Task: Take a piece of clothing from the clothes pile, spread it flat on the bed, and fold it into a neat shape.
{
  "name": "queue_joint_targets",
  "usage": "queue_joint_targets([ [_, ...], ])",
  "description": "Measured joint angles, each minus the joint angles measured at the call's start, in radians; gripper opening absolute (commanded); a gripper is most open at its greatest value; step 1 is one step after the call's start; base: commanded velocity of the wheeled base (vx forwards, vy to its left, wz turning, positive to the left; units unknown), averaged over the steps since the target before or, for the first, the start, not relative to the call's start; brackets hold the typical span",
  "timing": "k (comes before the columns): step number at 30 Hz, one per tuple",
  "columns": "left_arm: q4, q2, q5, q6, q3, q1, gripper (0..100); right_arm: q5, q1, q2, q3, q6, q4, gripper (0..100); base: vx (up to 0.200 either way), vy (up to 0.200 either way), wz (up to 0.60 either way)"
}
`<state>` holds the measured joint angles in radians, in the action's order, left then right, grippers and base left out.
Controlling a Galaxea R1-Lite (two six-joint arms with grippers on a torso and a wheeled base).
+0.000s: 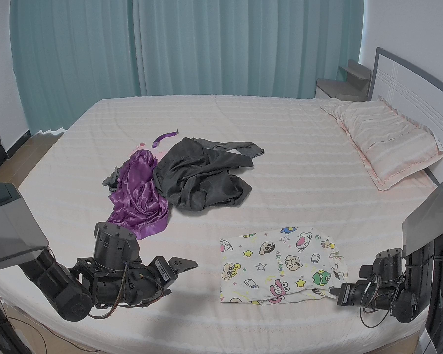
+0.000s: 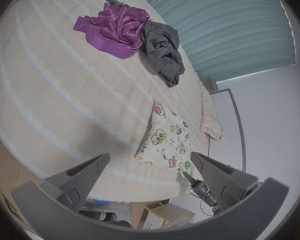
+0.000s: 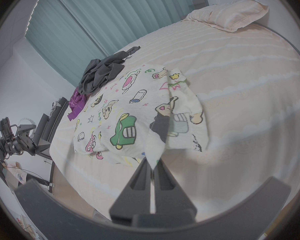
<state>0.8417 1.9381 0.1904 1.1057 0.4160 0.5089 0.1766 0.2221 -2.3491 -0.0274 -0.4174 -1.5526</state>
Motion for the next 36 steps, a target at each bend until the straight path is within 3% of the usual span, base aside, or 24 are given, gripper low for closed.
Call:
queue_joint_targets([
  [11, 0.0, 0.0, 0.0, 0.0, -0.001, 0.0, 100, 0.002, -0.077, 0.025, 0.01, 0.116, 0.023, 0, 0.0, 0.0, 0.0],
  [18, 0.0, 0.001, 0.0, 0.0, 0.0, 0.0, 100, 0.0, -0.091, 0.063, 0.01, 0.174, 0.144, 0, 0.0, 0.0, 0.0],
  [30, 0.0, 0.002, -0.001, 0.0, 0.0, 0.0, 100, -0.046, -0.099, 0.075, 0.01, 0.237, 0.172, 0, 0.0, 0.0, 0.0],
  [31, 0.0, 0.002, 0.0, 0.0, 0.0, 0.0, 100, -0.047, -0.099, 0.069, 0.01, 0.239, 0.169, 100, 0.0, 0.0, 0.0],
  [36, 0.001, 0.009, -0.001, -0.002, 0.0, 0.002, 100, -0.045, -0.099, 0.051, 0.01, 0.239, 0.159, 100, 0.0, 0.0, 0.0],
])
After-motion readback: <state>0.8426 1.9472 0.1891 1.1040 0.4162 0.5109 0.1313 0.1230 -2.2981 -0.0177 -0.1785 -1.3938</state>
